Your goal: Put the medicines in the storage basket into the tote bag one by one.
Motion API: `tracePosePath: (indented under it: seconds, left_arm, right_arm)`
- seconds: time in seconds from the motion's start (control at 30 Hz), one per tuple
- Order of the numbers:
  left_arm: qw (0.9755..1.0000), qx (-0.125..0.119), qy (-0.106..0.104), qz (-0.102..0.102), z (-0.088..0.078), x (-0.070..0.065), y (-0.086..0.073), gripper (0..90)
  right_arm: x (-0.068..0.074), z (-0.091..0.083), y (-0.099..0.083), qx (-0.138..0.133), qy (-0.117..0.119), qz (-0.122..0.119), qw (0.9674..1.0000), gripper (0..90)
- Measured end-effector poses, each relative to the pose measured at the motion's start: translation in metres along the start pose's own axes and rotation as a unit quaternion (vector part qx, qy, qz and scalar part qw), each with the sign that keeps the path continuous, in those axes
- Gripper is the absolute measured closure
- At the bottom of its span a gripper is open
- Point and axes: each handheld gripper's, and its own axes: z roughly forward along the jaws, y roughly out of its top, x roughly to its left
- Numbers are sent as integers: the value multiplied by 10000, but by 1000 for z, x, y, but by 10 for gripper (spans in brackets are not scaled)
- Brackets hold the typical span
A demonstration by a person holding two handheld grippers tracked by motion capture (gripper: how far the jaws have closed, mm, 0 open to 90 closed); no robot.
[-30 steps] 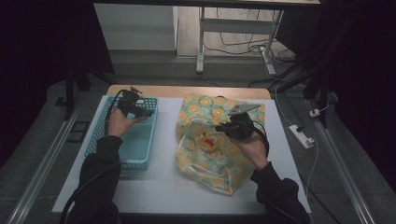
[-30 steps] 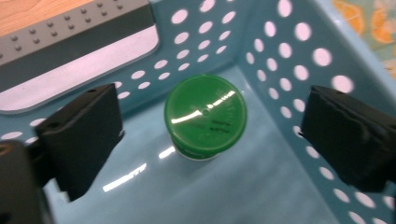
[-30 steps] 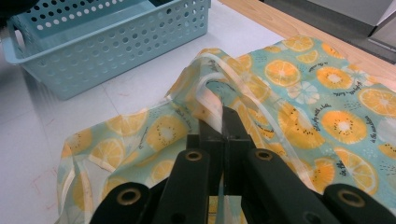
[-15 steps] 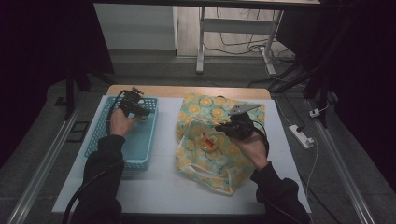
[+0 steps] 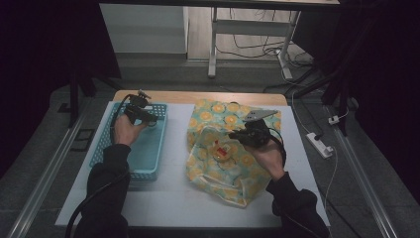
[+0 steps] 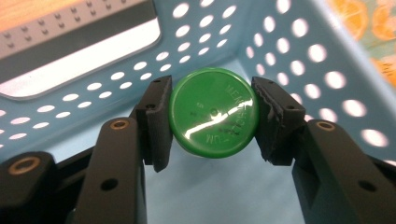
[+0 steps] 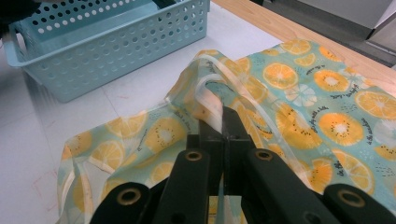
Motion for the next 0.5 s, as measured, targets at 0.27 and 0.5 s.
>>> tracePosePath:
  seconds: [0.27,0.5]
  left_arm:
    - [9997,-239,-56,80,-18,-5,-3,520]
    - [9989,-383,-163,238,-34,-11,-5,520]
  right_arm:
    - [1,0,0,-7,10,3,10000,891]
    - [2,1,0,7,16,-12,10000,891]
